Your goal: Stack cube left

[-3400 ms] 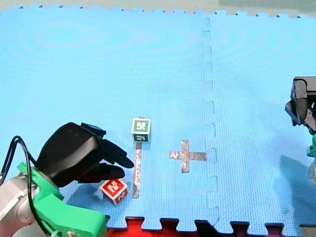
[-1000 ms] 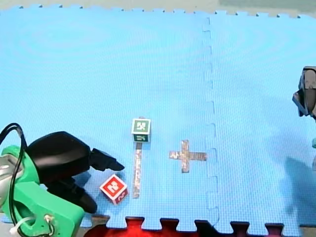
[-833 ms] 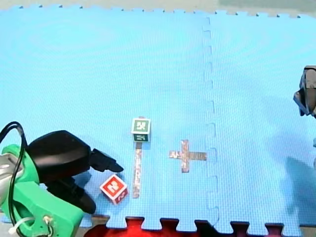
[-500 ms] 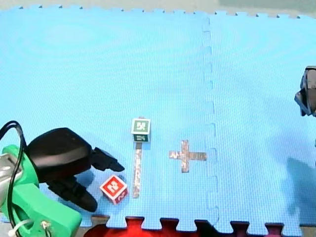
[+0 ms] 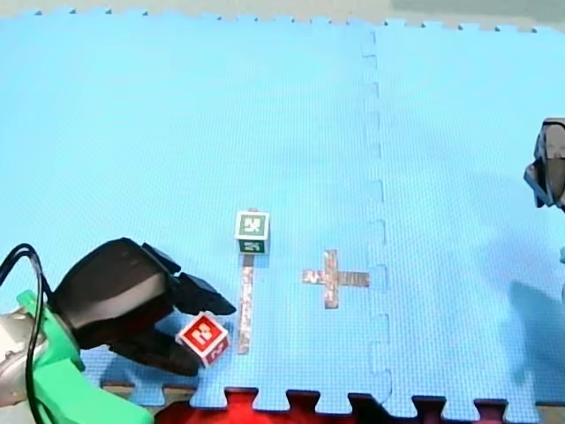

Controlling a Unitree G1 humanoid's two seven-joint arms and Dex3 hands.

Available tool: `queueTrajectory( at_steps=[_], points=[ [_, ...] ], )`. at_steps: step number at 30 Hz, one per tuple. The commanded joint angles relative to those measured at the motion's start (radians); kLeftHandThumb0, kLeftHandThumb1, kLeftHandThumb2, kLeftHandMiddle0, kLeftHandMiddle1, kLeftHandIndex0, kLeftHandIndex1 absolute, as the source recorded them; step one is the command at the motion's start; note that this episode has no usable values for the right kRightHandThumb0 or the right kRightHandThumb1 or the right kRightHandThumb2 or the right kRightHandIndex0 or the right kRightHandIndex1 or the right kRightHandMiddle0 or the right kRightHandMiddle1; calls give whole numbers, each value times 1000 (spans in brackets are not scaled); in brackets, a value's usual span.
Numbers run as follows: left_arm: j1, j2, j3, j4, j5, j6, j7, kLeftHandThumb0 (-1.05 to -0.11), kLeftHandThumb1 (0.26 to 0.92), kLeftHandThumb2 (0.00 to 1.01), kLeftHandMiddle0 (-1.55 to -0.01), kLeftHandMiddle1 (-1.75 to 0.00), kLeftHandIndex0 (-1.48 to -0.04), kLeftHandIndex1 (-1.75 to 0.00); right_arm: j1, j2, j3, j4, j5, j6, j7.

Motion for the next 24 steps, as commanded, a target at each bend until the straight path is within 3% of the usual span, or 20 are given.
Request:
queueTrajectory(
  at_steps=[1,14,21,23,24],
  points=[
    [-27,-50,-76,187,108,-58,320,-848,848,5,-994,-1746,-969,-33,1,-20,-7,-7,3,-21,-10],
    [-112,-72,-202,380,222,53,431,-794,816,0,-989,-1746,-946,-6,2,-29,-4,-10,-12,-24,-22],
    [-151,-90,-265,461,240,77,514,-785,807,0,-997,-1746,-948,-5,2,-30,-3,-11,-16,-24,-29],
    [-160,-93,-283,477,239,89,522,-724,775,0,-1005,-1746,-988,-20,2,-30,-2,-11,-17,-24,-32],
    [-165,-95,-292,477,238,98,519,-638,764,1,-1008,-1746,-1044,-39,2,-31,-2,-11,-18,-24,-33]
  ],
)
